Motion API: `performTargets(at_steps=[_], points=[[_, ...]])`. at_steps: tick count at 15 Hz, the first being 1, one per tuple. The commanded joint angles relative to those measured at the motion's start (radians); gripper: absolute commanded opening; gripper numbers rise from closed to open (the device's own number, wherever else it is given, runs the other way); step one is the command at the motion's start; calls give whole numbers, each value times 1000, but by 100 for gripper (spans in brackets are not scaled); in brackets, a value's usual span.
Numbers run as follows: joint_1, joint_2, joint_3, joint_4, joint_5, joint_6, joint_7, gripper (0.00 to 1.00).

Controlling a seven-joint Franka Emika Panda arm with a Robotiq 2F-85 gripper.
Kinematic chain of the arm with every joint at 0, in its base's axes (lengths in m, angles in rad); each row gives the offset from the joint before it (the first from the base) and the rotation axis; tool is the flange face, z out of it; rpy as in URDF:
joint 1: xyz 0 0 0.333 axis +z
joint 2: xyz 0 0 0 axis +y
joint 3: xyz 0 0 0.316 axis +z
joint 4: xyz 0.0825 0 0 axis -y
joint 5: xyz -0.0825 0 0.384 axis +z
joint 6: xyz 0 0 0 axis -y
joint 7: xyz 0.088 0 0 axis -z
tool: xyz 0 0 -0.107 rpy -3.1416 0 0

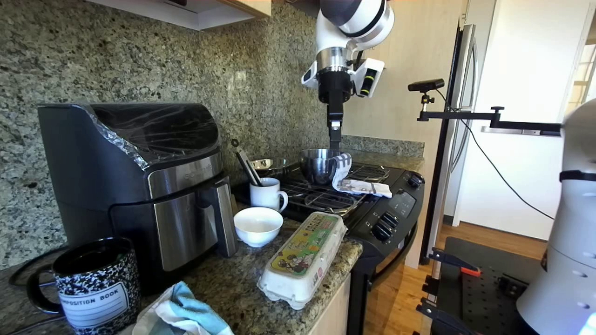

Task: Pick the bowl on the counter and put it on the stove

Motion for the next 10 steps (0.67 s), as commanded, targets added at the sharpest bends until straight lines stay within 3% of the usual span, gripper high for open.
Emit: performTargets(at_steps=[1, 3, 4, 10], points=[[-15, 89, 44, 22, 60, 20, -79, 100], [-30, 80, 56, 45, 60, -64, -87, 100], [-33, 87, 67, 11, 42, -1, -67, 100], [-38, 108, 73, 32, 45, -16, -85, 100]])
